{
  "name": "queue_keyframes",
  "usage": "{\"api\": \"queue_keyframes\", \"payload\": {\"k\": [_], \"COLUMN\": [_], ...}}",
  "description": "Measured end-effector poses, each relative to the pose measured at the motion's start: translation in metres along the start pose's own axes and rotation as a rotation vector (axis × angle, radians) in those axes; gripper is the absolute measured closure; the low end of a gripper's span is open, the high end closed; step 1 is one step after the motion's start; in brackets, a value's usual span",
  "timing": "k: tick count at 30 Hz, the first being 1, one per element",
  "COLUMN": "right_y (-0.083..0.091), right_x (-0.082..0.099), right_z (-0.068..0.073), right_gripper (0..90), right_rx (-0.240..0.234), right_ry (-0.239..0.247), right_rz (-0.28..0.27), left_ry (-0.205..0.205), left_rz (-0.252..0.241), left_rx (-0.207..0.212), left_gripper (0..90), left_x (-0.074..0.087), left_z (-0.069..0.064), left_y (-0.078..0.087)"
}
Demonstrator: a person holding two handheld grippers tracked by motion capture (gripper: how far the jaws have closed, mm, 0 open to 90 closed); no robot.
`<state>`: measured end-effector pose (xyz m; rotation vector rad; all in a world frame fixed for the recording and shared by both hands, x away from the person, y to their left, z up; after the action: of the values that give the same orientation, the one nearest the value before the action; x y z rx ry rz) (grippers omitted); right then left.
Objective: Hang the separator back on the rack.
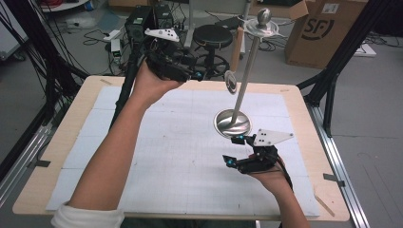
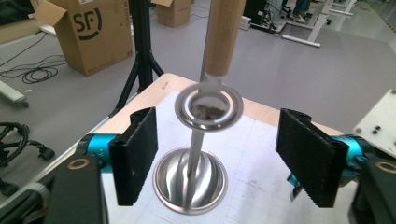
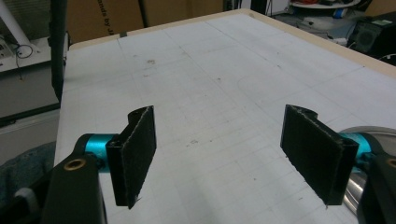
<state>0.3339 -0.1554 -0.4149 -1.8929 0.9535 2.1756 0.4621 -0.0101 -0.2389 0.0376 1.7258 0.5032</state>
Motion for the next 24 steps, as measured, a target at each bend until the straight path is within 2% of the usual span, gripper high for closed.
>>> {"api": "queue_keyframes", "payload": {"k": [9, 14, 20, 24], "right_y": [-0.001, 0.000, 0.002, 0.002], "right_x": [0.000, -0.001, -0.003, -0.003], "right_z": [0.001, 0.000, 0.000, -0.001], "right_gripper": [26.2, 26.2, 26.3, 26.3], "right_rx": [-0.006, -0.005, -0.003, 0.001], "right_ry": [-0.005, -0.007, -0.002, -0.003], "right_rz": [0.004, -0.006, -0.010, -0.012], "left_ry": [-0.013, -0.016, -0.011, -0.017], "left_rz": [-0.013, 0.015, -0.005, -0.007], "left_rx": [-0.025, -0.057, -0.050, -0.062], "left_gripper": [18.8, 14.6, 11.3, 10.8], "left_x": [0.015, 0.028, 0.043, 0.057], "left_z": [-0.007, -0.006, -0.010, -0.012], "left_y": [0.018, 0.027, 0.037, 0.043]}}
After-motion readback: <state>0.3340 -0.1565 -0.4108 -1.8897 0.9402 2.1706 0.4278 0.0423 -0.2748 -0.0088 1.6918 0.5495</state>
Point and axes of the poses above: each handheld gripper's, and its own axes: y roughly backward along the jaws, x roughly out of its underside, z roughly to its left, the point moved 10 cm from there along -y, roughly forward along the jaws, and after that the axes turned 5 degrees about x, right-handed, at the moved point
